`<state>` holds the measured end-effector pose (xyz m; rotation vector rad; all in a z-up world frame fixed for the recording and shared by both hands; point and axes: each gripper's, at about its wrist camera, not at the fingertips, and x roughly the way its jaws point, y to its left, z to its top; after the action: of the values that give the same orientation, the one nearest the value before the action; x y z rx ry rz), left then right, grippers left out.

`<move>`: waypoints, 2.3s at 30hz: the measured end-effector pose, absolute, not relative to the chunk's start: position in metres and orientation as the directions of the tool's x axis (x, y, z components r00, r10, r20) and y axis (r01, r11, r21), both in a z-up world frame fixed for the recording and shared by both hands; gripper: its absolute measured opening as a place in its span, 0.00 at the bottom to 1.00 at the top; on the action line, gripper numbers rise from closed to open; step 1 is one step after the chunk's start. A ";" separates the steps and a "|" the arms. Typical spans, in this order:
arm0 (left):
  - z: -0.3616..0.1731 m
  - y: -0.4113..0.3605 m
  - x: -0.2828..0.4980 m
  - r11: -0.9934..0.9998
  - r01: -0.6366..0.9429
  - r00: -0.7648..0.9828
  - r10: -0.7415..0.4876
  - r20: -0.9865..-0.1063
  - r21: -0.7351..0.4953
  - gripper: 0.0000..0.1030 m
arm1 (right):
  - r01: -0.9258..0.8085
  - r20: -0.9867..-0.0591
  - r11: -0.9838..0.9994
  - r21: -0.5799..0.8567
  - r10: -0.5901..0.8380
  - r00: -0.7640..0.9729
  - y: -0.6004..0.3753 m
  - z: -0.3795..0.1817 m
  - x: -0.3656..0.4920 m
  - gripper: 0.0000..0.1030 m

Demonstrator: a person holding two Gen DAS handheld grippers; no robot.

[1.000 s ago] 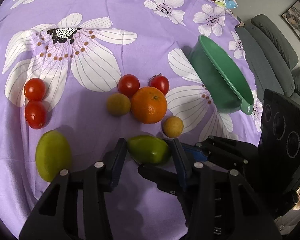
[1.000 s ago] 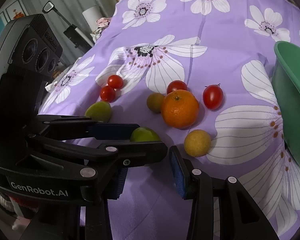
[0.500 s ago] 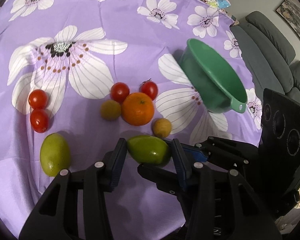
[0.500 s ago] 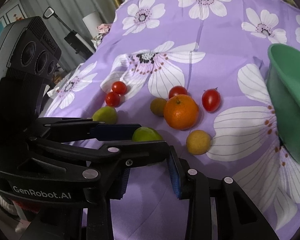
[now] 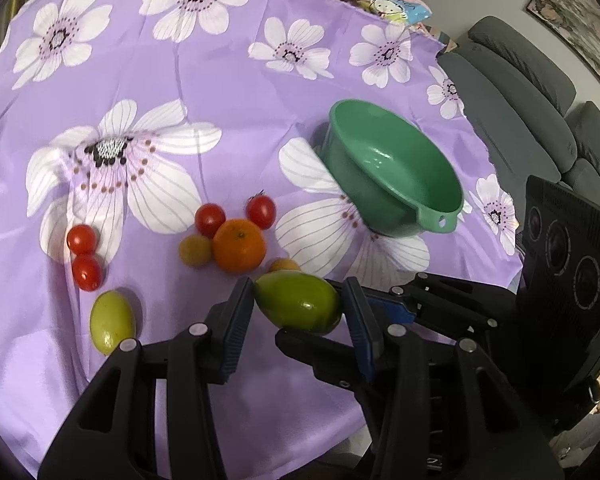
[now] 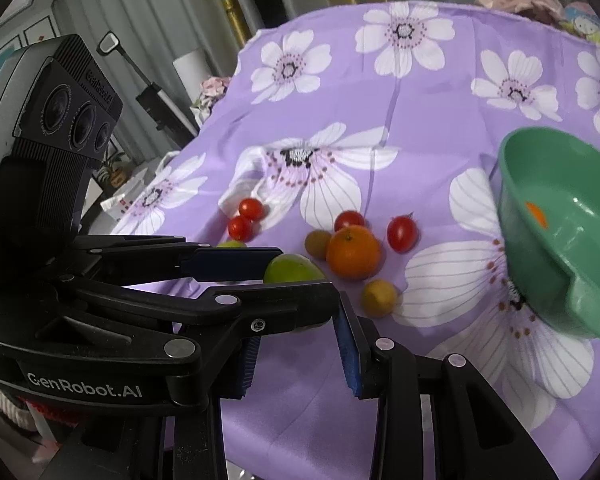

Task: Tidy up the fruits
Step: 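Lift the lime with the left gripper and carry it over the bowl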

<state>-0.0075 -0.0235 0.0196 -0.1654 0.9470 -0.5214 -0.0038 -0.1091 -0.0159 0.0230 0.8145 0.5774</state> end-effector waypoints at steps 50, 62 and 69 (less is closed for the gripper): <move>0.061 -0.158 0.060 0.762 0.606 0.434 -0.558 -0.707 -0.230 0.44 | -0.273 -0.546 0.926 0.262 0.376 0.749 -0.226 0.020 0.021 0.36; 0.047 -0.174 0.086 0.733 0.621 0.393 -0.599 -0.698 -0.279 0.44 | -0.216 -0.572 0.941 0.261 0.331 0.750 -0.244 0.012 0.042 0.36; 0.039 -0.181 0.092 0.725 0.625 0.373 -0.602 -0.706 -0.289 0.44 | -0.191 -0.593 0.948 0.256 0.310 0.743 -0.249 0.008 0.047 0.36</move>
<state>0.0922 -0.1807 0.0390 0.0286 0.8917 -0.7861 0.0467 -0.2492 0.0076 0.1834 0.6806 0.2761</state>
